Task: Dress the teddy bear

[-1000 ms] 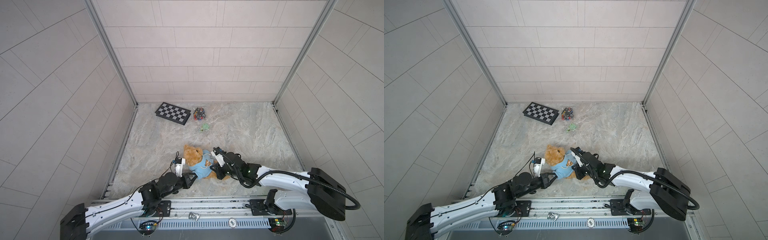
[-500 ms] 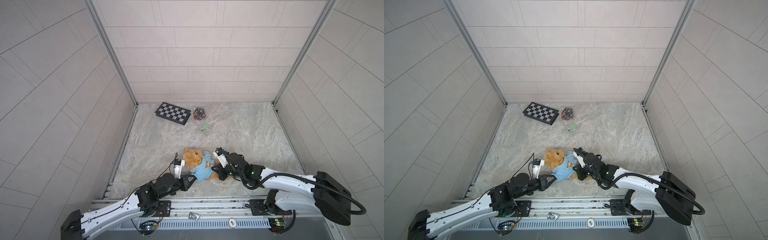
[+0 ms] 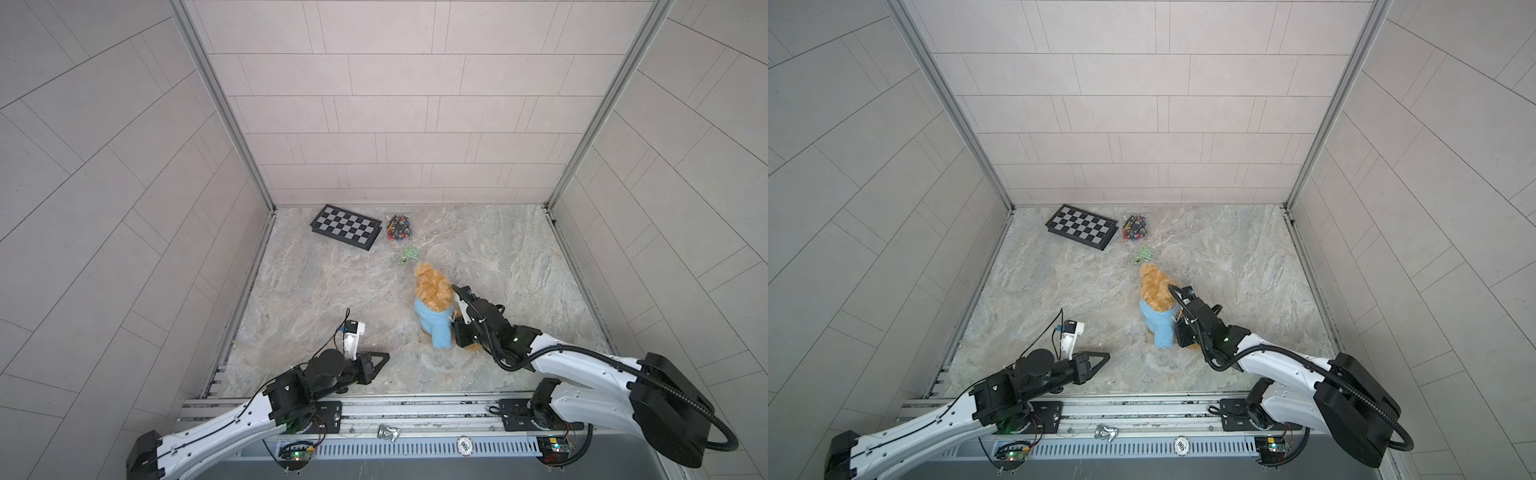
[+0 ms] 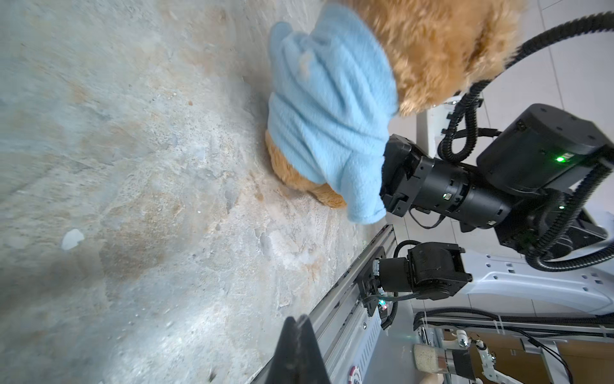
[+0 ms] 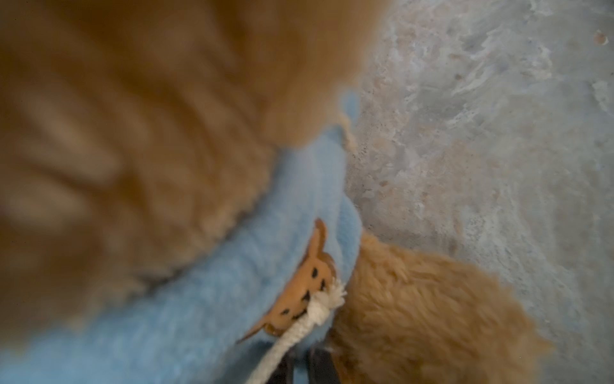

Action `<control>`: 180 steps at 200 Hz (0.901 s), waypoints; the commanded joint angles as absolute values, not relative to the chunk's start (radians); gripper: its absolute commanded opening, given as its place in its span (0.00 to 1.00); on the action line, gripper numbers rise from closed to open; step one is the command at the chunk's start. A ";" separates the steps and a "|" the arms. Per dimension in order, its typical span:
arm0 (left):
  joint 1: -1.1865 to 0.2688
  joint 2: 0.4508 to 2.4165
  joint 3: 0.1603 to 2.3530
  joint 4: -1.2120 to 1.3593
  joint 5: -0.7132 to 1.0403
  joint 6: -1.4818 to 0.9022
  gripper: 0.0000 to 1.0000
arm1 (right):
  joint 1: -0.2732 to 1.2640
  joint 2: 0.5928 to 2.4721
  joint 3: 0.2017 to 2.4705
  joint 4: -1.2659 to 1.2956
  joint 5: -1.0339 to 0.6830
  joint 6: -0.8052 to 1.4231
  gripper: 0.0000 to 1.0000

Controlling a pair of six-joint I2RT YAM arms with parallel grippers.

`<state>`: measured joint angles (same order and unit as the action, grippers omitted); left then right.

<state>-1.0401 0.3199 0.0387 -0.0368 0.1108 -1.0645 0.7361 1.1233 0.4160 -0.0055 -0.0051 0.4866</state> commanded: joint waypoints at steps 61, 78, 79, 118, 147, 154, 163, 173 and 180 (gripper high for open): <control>-1.127 0.550 0.168 0.113 0.104 -0.936 0.12 | 0.773 1.005 0.399 -0.067 -0.047 0.486 0.00; -1.186 0.598 0.177 0.163 0.068 -0.929 0.06 | 0.773 0.971 0.387 -0.043 -0.060 0.491 0.00; -1.189 0.603 0.178 0.166 0.066 -0.929 0.05 | 0.773 0.970 0.385 -0.041 -0.060 0.491 0.00; -1.283 0.770 0.182 0.315 -0.003 -0.939 0.00 | 0.776 0.957 0.361 0.017 -0.073 0.528 0.00; -1.302 0.880 0.240 0.375 -0.064 -0.930 0.02 | 0.809 0.957 0.377 0.000 -0.058 0.555 0.00; -1.302 0.906 0.256 0.395 -0.078 -0.929 0.02 | 0.813 0.954 0.373 0.008 -0.058 0.561 0.00; -1.302 0.943 0.278 0.405 -0.102 -0.935 0.03 | 0.817 0.952 0.371 0.012 -0.058 0.568 0.00; -1.302 0.977 0.292 0.411 -0.138 -0.948 0.04 | 0.823 0.945 0.371 0.005 -0.053 0.574 0.00; -1.302 0.998 0.296 0.421 -0.162 -0.961 0.03 | 0.828 0.940 0.367 0.002 -0.048 0.576 0.00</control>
